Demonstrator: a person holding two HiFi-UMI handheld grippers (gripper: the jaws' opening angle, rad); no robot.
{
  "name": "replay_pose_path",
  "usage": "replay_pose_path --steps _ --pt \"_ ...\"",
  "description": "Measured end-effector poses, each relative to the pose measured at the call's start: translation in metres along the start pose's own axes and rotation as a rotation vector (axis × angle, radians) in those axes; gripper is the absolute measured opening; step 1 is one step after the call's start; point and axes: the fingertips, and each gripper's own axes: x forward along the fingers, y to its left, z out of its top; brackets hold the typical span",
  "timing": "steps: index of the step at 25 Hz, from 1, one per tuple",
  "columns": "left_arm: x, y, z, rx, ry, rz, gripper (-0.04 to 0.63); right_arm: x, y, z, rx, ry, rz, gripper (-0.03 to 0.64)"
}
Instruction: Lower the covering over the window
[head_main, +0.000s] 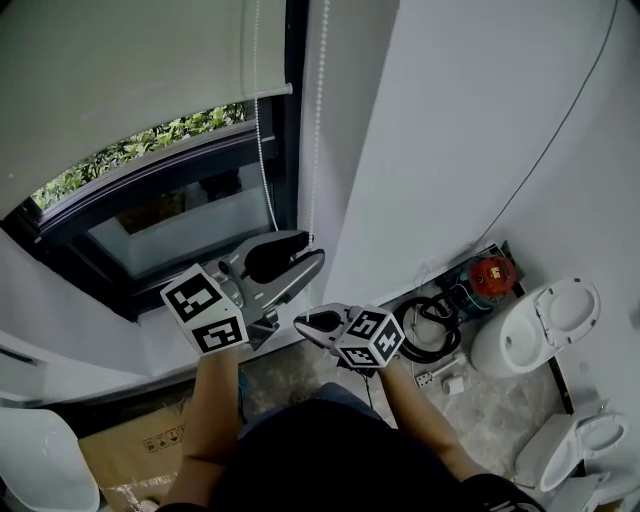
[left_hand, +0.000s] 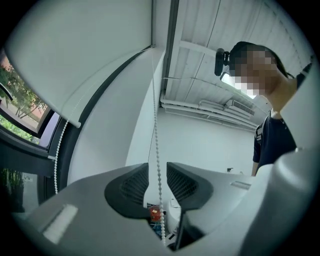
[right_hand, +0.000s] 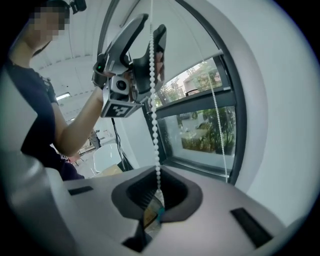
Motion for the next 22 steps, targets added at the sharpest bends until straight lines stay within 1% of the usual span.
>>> replay_pose_path --steps 2,6,10,13,15,18,22 --pt "0.003 0.001 0.005 0.004 0.005 0.004 0.085 0.002 0.002 0.000 -0.012 0.005 0.005 0.014" --pt "0.004 0.003 0.006 0.007 -0.001 0.016 0.029 0.002 0.001 -0.001 -0.017 0.008 0.004 0.014" --pt "0.004 -0.002 0.005 -0.024 -0.019 -0.019 0.025 0.001 0.000 -0.002 -0.018 0.011 0.001 0.014" --pt "0.006 -0.002 -0.004 -0.035 0.022 -0.028 0.023 0.003 -0.003 -0.010 -0.031 0.052 -0.004 0.014" --pt "0.005 -0.002 -0.014 -0.071 0.037 -0.038 0.023 0.005 -0.007 -0.019 -0.024 0.079 -0.009 0.014" --pt "0.003 0.000 -0.023 -0.142 0.018 -0.051 0.023 0.007 -0.011 -0.028 0.005 0.094 -0.013 0.014" --pt "0.000 0.003 -0.040 -0.182 0.053 -0.046 0.023 0.013 -0.008 -0.045 0.012 0.152 0.000 0.014"
